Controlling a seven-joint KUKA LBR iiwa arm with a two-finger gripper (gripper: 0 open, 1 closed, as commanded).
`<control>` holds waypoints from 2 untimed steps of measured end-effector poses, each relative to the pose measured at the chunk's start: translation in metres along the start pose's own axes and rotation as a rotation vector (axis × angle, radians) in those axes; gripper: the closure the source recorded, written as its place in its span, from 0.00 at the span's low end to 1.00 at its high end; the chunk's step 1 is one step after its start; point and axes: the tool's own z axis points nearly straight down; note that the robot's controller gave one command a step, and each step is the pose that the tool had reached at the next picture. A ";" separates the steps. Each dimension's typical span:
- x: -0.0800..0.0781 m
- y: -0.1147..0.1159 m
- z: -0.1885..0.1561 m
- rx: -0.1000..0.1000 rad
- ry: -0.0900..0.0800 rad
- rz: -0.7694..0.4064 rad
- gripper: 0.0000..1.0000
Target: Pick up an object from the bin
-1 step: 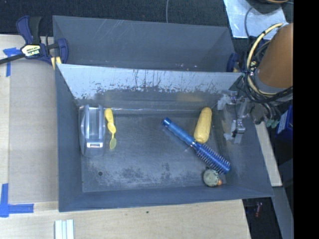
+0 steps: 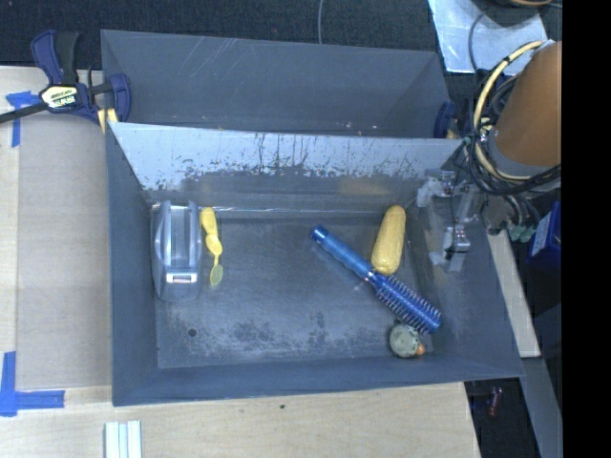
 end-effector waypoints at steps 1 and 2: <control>0.027 -0.012 0.082 0.001 -0.004 0.064 0.00; 0.046 -0.014 0.094 0.001 -0.007 0.087 0.00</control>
Offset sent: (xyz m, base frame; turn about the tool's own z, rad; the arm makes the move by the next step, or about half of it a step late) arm -0.0573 -0.0151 -0.0693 0.0991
